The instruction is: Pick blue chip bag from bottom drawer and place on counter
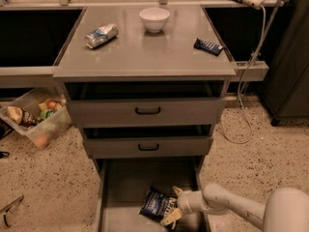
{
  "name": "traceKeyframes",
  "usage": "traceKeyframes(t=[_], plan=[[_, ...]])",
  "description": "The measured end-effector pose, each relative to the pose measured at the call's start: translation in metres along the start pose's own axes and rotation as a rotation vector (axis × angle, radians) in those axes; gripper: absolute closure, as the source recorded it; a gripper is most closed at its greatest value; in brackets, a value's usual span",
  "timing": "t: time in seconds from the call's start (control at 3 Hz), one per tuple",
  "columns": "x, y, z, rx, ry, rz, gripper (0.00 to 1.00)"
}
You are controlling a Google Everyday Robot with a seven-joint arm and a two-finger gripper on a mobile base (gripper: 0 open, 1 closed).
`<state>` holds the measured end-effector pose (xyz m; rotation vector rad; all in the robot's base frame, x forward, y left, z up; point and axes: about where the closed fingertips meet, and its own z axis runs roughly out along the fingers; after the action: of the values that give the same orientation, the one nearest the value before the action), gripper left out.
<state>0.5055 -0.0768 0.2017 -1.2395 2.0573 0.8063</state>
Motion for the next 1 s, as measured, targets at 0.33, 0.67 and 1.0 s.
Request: traceKeyframes(t=[0.33,0.67,1.0], plan=[[0.014,-0.009,0.021,-0.004,0.001,0.019,0.00],[0.035,-0.019,0.064,-0.037,0.005,0.053,0.00],[0.036,-0.033,0.065,-0.014,0.002,0.054,0.19]])
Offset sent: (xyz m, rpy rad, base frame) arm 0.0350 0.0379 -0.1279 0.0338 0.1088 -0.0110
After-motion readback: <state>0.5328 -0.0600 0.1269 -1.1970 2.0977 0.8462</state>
